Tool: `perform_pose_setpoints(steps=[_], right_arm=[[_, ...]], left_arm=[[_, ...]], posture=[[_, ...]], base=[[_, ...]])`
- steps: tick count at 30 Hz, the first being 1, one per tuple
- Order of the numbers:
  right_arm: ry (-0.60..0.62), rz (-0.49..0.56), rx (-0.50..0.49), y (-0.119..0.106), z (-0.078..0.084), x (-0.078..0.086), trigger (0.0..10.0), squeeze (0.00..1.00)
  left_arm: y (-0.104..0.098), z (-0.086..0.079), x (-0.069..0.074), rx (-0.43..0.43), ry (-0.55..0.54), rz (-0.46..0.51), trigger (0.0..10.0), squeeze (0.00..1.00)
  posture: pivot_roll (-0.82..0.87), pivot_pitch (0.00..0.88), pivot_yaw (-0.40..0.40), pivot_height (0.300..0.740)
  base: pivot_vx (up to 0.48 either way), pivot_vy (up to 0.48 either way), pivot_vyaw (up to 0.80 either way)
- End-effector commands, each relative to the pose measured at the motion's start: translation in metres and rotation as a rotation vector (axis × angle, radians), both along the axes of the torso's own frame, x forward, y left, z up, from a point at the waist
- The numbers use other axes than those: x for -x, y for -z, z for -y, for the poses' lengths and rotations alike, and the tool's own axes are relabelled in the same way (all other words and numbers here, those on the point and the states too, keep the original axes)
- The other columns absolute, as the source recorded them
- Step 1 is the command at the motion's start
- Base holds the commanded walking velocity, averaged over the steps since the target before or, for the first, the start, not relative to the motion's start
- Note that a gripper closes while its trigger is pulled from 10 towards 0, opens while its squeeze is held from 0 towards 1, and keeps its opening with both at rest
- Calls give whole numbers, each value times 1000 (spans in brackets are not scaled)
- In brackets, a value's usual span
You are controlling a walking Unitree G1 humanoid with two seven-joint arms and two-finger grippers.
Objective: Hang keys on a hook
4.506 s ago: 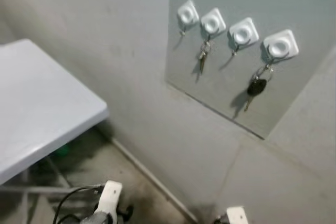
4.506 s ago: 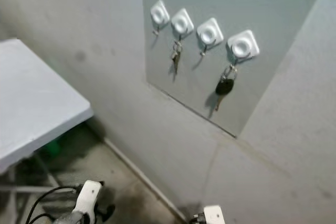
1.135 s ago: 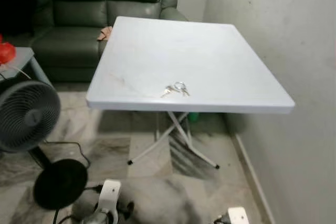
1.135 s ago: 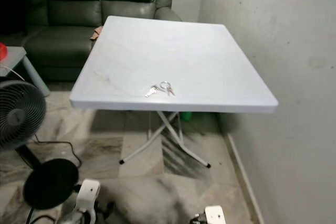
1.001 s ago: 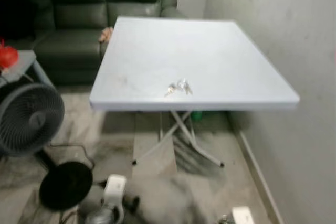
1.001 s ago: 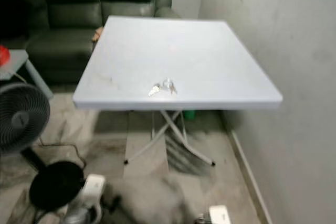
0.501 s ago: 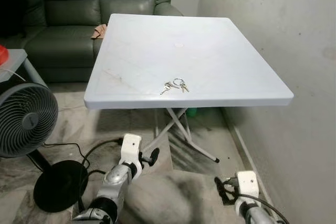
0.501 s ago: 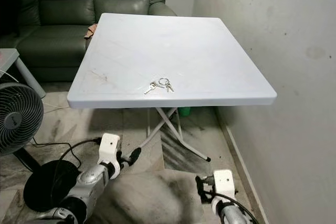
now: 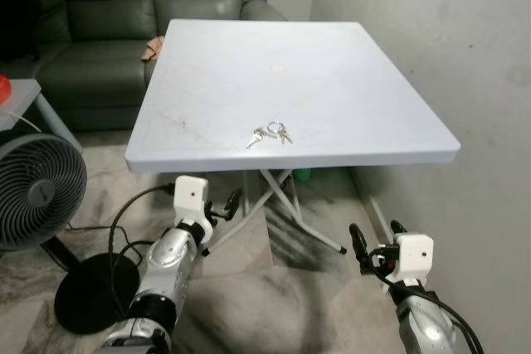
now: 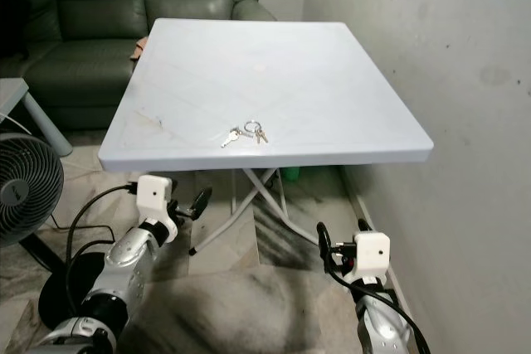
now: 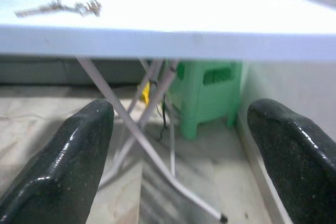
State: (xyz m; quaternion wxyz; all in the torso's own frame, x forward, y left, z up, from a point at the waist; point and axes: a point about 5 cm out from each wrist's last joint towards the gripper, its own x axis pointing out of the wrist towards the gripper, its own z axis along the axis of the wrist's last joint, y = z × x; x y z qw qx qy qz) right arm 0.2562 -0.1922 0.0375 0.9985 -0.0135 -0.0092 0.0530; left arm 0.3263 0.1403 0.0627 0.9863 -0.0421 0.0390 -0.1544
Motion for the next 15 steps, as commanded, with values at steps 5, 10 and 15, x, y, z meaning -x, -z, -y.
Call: perform_pose_setpoints(steps=[5,10,15], right_arm=[[-45,73,28,-28,-12,-4,10000,953],[-44,87,40,-33,-11,-2,10000,0],[-28,71,98,-32,-8,-2,10000,0]], left_arm=[[-17,-5,3,-22,-9,95,10000,0],[-29,-8,0,25,-34,127,10000,0],[-34,-8,-1,15,-28,138,10000,0]], posture=[[-9,0,-10,740],[0,0,-16,740],[10,0,-22,740]], base=[[0,0,0],[0,0,0],[0,0,0]])
